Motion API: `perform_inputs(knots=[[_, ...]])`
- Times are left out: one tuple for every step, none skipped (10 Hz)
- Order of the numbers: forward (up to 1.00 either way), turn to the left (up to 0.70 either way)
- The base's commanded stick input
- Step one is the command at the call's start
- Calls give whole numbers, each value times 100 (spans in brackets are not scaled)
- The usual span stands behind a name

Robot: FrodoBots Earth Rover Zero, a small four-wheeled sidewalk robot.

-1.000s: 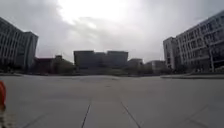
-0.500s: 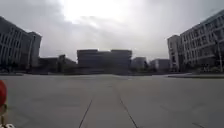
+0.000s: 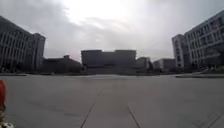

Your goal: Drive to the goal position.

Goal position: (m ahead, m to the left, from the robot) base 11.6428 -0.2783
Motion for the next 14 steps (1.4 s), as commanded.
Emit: perform_inputs(knots=[[100,0],[100,0],[100,0],[100,0],[100,0],[100,0],[100,0],[100,0],[100,0],[100,0],[100,0],[100,0],[100,0],[100,0]])
